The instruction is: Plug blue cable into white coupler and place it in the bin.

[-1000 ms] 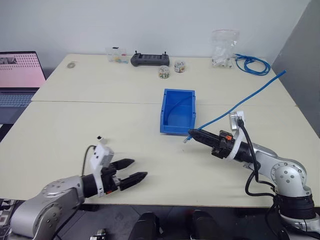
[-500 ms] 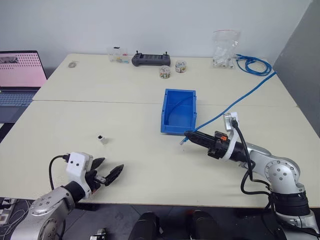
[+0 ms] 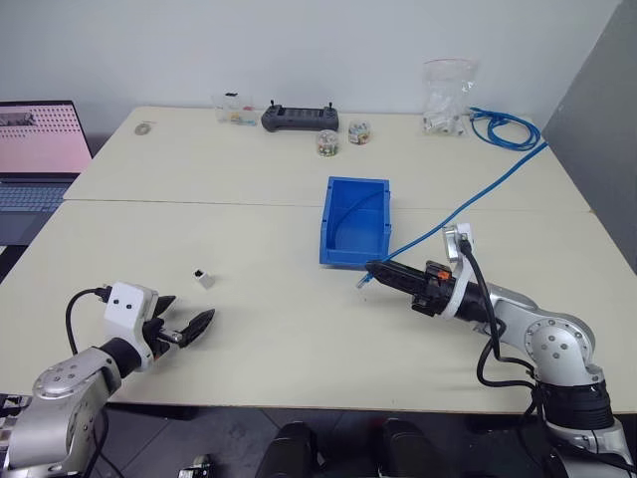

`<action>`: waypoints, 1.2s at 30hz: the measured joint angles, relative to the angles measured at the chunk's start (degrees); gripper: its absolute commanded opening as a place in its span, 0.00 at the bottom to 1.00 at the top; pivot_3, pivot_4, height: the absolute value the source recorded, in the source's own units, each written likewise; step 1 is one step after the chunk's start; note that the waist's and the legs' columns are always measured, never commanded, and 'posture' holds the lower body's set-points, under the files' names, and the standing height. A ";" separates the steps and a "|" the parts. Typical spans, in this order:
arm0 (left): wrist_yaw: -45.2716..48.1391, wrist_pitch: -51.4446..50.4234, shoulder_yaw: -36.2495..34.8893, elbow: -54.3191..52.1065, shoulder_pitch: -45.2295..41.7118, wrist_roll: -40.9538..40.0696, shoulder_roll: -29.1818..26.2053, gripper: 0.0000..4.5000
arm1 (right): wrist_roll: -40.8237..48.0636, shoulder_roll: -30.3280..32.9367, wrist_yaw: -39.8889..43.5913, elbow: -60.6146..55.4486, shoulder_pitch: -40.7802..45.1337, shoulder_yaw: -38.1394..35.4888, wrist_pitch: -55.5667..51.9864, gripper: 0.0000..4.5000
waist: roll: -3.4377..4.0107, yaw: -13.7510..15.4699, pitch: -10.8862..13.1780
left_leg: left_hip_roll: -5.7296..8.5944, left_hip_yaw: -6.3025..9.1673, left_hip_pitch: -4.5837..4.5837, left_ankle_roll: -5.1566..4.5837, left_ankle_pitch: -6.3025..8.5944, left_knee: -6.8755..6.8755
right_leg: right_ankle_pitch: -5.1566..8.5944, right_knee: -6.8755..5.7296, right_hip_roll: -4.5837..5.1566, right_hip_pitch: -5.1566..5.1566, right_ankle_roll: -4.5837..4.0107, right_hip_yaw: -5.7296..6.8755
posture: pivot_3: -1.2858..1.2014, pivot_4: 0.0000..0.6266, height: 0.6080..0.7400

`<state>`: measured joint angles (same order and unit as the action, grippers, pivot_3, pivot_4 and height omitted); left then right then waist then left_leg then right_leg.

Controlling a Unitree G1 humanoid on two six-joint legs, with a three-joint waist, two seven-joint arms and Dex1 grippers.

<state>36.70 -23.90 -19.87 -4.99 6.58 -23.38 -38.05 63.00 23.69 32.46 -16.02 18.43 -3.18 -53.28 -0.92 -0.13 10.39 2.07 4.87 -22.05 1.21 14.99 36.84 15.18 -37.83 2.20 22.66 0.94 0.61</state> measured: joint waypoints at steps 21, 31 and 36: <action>3.85 5.08 7.73 16.96 -18.19 8.14 -1.11 1.00 | -1.08 -0.45 0.01 -1.20 -0.98 0.05 0.01 0.01 | -0.01 -0.05 0.00 | 0.01 -0.02 0.00 0.00 0.00 0.01 | -0.06 -0.11 0.00 0.05 -0.08 -0.01 | 0.52 0.24 1.00; 5.56 5.53 9.47 21.83 -22.01 9.58 -1.17 0.74 | -1.16 -0.42 0.00 -1.56 -1.05 0.07 0.01 0.01 | -0.02 -0.13 0.01 | 0.01 -0.03 0.00 0.00 0.00 0.01 | -0.07 -0.14 0.00 0.08 -0.10 -0.02 | 0.52 0.24 1.00; 5.62 5.98 9.49 23.04 -22.47 9.97 -1.16 0.50 | -1.17 -0.42 -0.02 -1.63 -1.14 0.07 0.01 0.01 | -0.01 -0.18 0.00 | 0.00 -0.02 0.02 0.00 0.00 0.02 | -0.07 -0.18 0.00 0.08 -0.10 -0.02 | 0.52 0.24 1.00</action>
<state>42.32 -17.92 -10.38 18.05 -15.89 -13.41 -39.22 61.83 23.26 32.45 -17.65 17.30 -3.11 -53.27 -0.93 -0.32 10.40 2.07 4.84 -22.03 1.21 14.99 36.86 15.10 -38.01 2.20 22.73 0.84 0.59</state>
